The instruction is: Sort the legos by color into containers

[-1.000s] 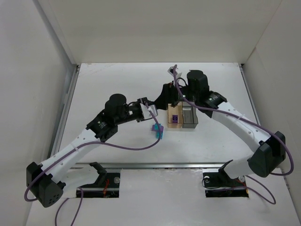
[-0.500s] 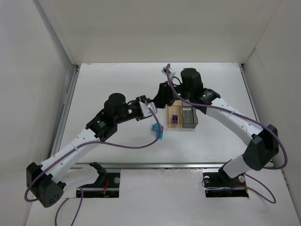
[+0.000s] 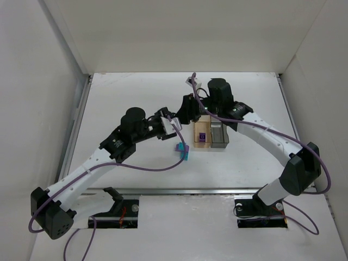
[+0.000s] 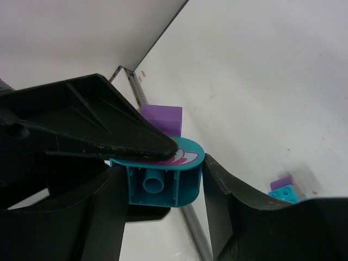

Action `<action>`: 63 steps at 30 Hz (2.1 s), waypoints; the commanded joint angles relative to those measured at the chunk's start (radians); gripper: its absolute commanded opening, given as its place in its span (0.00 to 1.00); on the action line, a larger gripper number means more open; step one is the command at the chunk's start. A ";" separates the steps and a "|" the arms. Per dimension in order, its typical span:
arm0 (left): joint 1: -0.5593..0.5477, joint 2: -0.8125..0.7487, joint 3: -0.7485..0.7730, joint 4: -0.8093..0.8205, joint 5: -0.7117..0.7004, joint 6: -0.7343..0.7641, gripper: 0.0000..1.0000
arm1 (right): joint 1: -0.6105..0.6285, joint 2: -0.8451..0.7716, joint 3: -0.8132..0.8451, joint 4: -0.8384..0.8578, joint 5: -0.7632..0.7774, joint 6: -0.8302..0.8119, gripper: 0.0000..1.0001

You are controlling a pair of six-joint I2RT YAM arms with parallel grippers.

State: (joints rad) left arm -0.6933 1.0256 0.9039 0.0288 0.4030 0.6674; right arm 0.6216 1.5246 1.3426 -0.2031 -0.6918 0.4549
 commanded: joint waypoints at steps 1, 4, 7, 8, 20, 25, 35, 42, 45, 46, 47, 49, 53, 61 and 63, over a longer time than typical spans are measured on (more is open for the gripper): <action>-0.023 0.005 0.035 0.048 0.036 0.009 0.53 | 0.030 -0.009 0.043 0.076 -0.020 0.053 0.00; -0.023 -0.004 0.035 0.023 0.036 0.009 0.88 | 0.030 -0.009 0.043 0.076 -0.020 0.053 0.00; -0.023 -0.004 0.035 -0.001 0.036 0.009 1.00 | 0.030 -0.009 0.043 0.076 0.004 0.062 0.00; -0.023 -0.013 0.035 -0.001 0.036 0.009 1.00 | 0.030 -0.009 0.033 0.076 0.017 0.062 0.00; -0.023 -0.111 0.030 -0.080 -0.121 0.080 1.00 | -0.008 -0.061 -0.006 0.076 0.078 0.091 0.00; -0.023 -0.136 0.001 -0.079 -0.131 0.080 1.00 | -0.008 -0.070 -0.007 0.076 0.051 0.082 0.00; -0.023 -0.061 -0.010 -0.069 -0.175 0.080 1.00 | -0.008 -0.080 -0.007 0.076 0.032 0.082 0.00; -0.023 -0.019 0.000 -0.050 -0.187 0.090 1.00 | -0.008 -0.089 -0.007 0.076 0.032 0.082 0.00; -0.023 -0.019 0.000 -0.059 -0.201 0.090 1.00 | -0.008 -0.098 -0.016 0.076 0.032 0.082 0.00; -0.023 -0.019 0.009 -0.059 -0.201 0.090 0.95 | -0.008 -0.098 -0.016 0.076 0.032 0.082 0.00; -0.023 -0.019 0.009 -0.059 -0.201 0.090 0.90 | -0.008 -0.098 -0.016 0.076 0.032 0.082 0.00; -0.023 -0.019 0.018 -0.059 -0.201 0.075 0.80 | -0.008 -0.089 -0.016 0.076 0.023 0.082 0.00; -0.023 -0.019 0.056 -0.059 -0.191 0.046 0.72 | -0.008 -0.089 -0.016 0.076 0.023 0.082 0.00; -0.023 -0.019 0.066 -0.069 -0.161 0.034 0.66 | -0.008 -0.080 -0.016 0.076 0.023 0.082 0.00; -0.023 -0.019 0.066 -0.069 -0.150 0.024 0.49 | -0.008 -0.080 -0.016 0.076 0.023 0.082 0.00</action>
State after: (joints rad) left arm -0.7124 1.0172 0.9180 -0.0780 0.2226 0.7059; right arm 0.6147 1.4666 1.3254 -0.1722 -0.6514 0.5297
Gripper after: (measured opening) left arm 0.578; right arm 0.567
